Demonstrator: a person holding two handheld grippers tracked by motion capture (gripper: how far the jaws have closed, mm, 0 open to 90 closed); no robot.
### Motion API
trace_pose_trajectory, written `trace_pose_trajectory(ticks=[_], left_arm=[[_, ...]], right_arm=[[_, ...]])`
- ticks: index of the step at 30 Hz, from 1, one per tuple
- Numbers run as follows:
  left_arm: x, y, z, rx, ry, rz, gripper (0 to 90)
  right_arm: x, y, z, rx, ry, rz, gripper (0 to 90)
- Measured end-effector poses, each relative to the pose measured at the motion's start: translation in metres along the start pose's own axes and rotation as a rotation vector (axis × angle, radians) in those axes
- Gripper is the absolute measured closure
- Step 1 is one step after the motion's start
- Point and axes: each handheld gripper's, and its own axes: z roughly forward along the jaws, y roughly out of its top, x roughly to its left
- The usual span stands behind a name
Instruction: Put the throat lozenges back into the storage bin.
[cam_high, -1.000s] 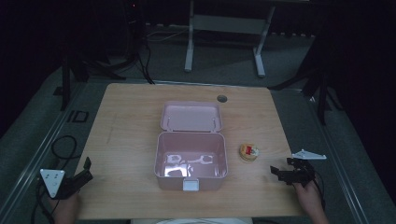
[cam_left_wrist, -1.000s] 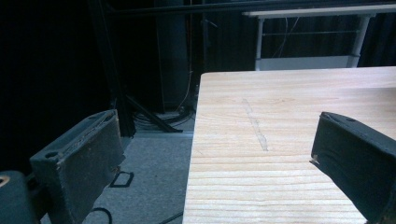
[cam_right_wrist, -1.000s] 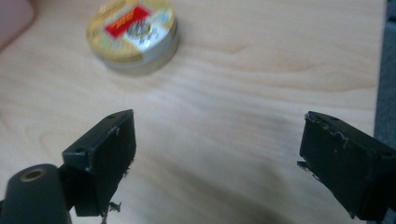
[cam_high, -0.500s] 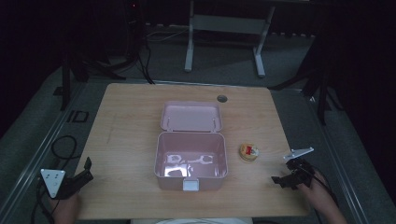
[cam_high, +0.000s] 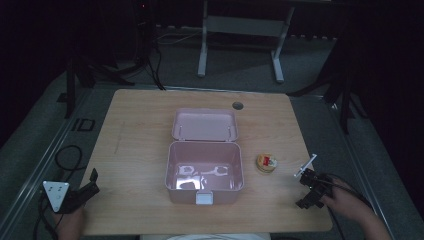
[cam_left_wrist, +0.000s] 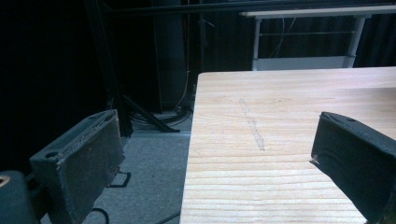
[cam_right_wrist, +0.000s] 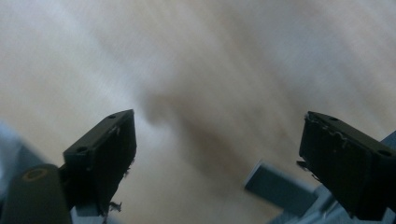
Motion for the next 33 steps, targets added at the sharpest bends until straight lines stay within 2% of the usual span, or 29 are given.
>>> trace_pose_trajectory(ticks=[6,10,16,20,25,33], left_arm=[[0.0,0.0,0.0,0.001,0.0,-0.003,2.4],[0.0,0.0,0.0,0.001,0.001,-0.002,2.5],[0.0,0.0,0.0,0.002,0.001,-0.004,2.5],[0.0,0.0,0.0,0.001,0.001,-0.002,2.5],[0.001,0.0,0.0,0.001,-0.001,-0.006,2.5],[0.001,0.0,0.0,0.001,-0.003,-0.007,2.5]], right_arm=[[0.001,0.002,0.0,0.157,0.025,-0.005,11.7],[0.001,0.002,0.0,0.195,0.03,-0.01,11.8],[-0.001,0.003,0.0,0.248,0.066,-0.007,11.8],[-0.003,0.006,-0.001,0.251,0.074,-0.004,11.8],[-0.005,0.013,-0.007,0.223,0.07,-0.007,11.9],[-0.009,0.034,-0.011,0.19,0.062,-0.033,13.1]])
